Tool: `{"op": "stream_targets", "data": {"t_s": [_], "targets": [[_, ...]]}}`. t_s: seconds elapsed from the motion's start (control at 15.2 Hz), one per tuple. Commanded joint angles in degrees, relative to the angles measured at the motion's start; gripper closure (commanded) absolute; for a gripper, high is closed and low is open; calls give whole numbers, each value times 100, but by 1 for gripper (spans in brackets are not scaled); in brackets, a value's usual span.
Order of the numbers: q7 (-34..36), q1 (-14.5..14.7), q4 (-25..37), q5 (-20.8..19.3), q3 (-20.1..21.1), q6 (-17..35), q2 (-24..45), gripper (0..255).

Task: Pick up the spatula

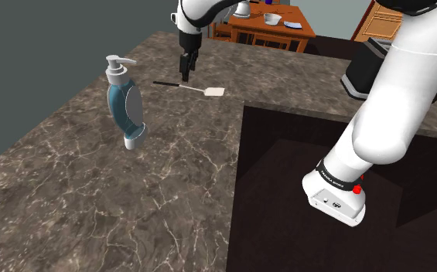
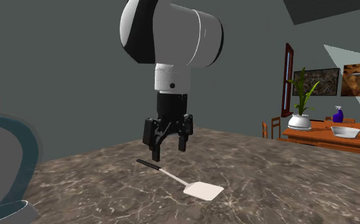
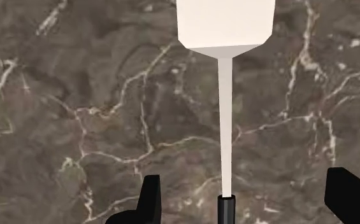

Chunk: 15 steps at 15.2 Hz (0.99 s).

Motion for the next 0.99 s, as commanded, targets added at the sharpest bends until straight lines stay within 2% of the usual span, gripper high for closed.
{"op": "stream_targets", "data": {"t_s": [0.0,0.46,0.53,0.92], "targets": [[-15,18,7,-13,14,141,147,0],[-11,23,-206,-29,9,525,320,0],[-11,23,-211,-29,9,528,317,255],[-9,24,-212,-29,10,529,318,255]]}}
